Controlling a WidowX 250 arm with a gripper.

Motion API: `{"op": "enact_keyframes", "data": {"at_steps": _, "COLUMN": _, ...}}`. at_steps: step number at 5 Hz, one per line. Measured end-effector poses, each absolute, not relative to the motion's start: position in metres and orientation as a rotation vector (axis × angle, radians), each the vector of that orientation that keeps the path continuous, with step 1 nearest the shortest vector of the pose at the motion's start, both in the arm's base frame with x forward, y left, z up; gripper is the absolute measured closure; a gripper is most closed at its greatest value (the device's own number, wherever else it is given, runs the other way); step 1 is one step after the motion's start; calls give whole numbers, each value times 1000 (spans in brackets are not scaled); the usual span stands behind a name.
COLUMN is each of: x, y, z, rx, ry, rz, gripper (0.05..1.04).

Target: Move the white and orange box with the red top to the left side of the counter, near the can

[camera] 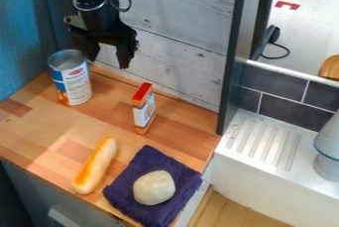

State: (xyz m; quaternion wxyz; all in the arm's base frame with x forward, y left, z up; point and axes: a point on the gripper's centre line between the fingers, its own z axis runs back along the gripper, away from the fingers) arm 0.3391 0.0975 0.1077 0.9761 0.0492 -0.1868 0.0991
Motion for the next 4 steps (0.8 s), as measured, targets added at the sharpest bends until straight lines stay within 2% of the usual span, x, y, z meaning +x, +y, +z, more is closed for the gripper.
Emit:
{"op": "enact_keyframes", "data": {"at_steps": 1, "x": 336, "y": 96, "z": 96, "rx": 91, "ry": -342, "rz": 202, "gripper": 83}}
{"op": "enact_keyframes", "data": {"at_steps": 4, "x": 336, "y": 80, "z": 89, "rx": 35, "ry": -345, "rz": 136, "gripper": 83}}
